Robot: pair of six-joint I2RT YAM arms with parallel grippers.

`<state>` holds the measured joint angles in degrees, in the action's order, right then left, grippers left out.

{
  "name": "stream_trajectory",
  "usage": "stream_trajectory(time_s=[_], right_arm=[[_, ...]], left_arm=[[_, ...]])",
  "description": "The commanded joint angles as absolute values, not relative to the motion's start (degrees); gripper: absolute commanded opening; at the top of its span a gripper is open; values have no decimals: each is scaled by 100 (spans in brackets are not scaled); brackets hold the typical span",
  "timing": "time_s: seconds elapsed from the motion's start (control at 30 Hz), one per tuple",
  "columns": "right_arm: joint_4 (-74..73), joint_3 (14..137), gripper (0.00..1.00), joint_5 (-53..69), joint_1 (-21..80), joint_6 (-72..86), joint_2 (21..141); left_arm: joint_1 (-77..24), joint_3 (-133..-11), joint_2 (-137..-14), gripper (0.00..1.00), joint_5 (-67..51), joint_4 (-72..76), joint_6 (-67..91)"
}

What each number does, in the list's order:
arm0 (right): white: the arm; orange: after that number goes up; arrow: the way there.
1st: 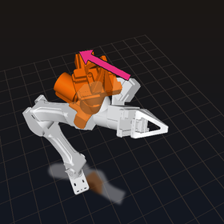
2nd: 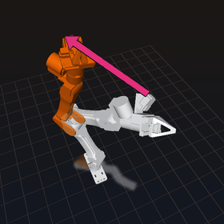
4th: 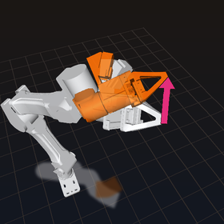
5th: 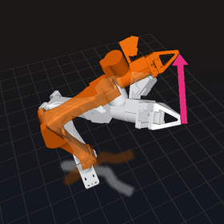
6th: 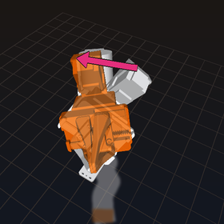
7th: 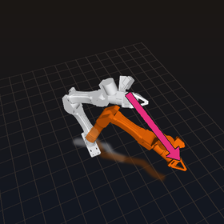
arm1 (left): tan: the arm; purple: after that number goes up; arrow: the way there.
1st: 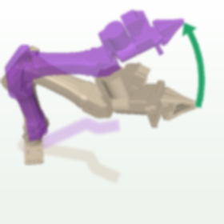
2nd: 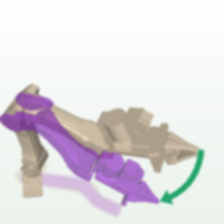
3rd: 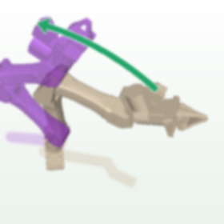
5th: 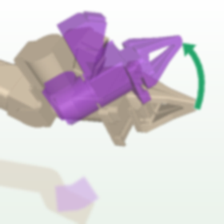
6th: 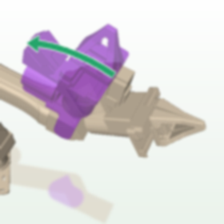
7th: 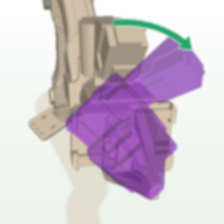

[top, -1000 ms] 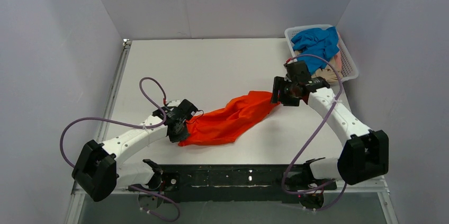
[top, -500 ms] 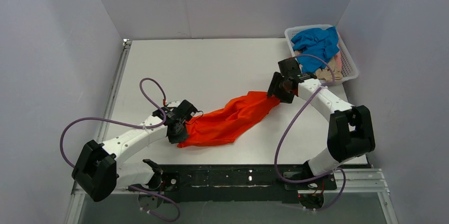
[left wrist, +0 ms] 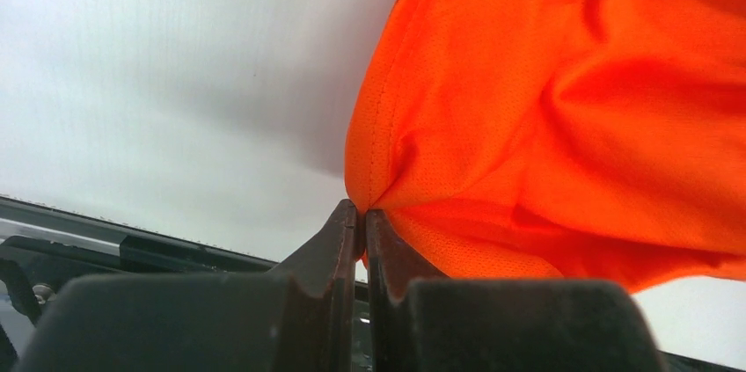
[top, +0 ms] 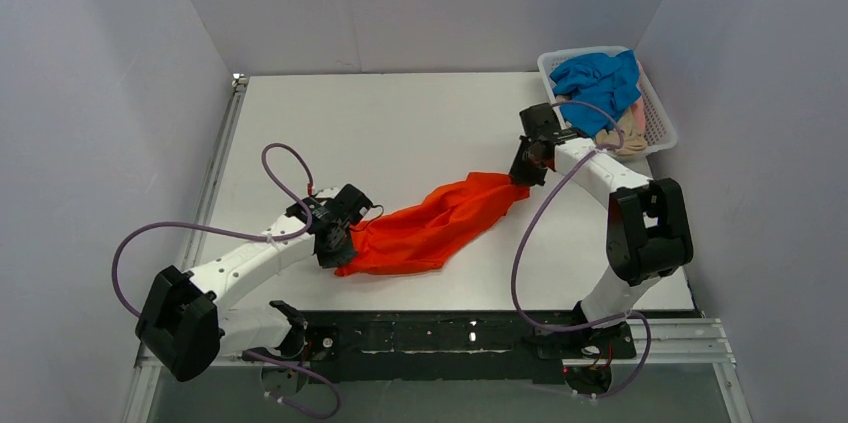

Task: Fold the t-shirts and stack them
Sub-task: Flatten out the tshirt

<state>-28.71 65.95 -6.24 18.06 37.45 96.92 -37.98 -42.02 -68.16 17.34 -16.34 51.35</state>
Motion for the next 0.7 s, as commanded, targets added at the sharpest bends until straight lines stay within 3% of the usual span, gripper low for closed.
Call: stream_trajectory(time_s=[0.0,0.33,0.67], right_arm=[[-3778,7246,1,-793,1784,3556,8813],[-5575,9387,1,-796,1789,2855,7500],[-5859,10842,1,216,1790,2563,6318]], left_arm=[[-3747,-4834,-6534,0,2080,-2514,4841],[-3437,-7686,-6102,0,2335,-2762,3657],[-3429,-8567,-5003,0,1923,-1999,2895]])
